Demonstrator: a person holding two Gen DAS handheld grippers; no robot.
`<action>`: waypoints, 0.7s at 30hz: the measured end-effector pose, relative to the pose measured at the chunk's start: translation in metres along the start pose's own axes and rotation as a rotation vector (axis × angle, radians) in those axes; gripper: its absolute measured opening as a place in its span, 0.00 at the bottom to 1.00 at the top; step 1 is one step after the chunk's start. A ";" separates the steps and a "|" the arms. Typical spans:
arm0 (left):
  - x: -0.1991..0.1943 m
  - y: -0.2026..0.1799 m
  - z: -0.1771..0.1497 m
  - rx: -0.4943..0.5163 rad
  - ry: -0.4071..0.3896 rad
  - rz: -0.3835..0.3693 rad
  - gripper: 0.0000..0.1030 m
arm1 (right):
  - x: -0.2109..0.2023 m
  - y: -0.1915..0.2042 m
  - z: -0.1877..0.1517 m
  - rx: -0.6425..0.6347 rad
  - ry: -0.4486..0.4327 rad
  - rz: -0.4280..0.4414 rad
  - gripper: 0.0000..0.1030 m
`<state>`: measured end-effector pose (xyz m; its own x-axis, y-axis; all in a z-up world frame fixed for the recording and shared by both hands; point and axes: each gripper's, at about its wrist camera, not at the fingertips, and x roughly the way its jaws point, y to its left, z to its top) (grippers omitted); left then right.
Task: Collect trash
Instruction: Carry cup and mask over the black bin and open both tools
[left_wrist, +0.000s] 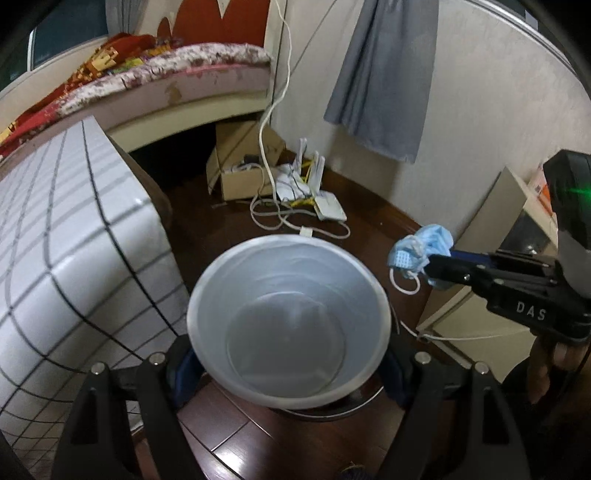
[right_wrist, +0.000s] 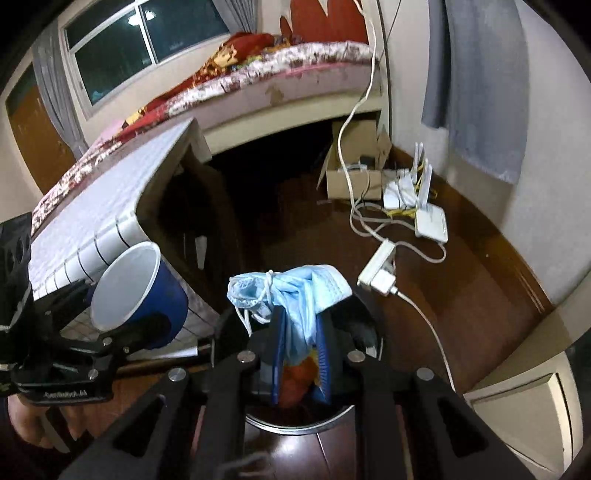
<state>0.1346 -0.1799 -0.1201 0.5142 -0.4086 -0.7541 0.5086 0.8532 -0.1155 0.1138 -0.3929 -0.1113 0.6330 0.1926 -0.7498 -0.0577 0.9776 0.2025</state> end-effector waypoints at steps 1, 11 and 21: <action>0.005 0.000 0.000 0.000 0.010 -0.001 0.77 | 0.005 -0.004 -0.003 0.001 0.015 0.004 0.17; 0.050 -0.007 -0.003 0.017 0.115 -0.025 0.77 | 0.054 -0.027 -0.011 0.041 0.129 0.073 0.17; 0.078 0.014 -0.026 -0.092 0.202 0.022 0.99 | 0.094 -0.065 -0.023 0.145 0.181 -0.014 0.99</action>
<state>0.1633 -0.1913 -0.1973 0.3711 -0.3244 -0.8701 0.4287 0.8910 -0.1494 0.1593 -0.4361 -0.2096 0.4835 0.2036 -0.8514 0.0701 0.9604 0.2695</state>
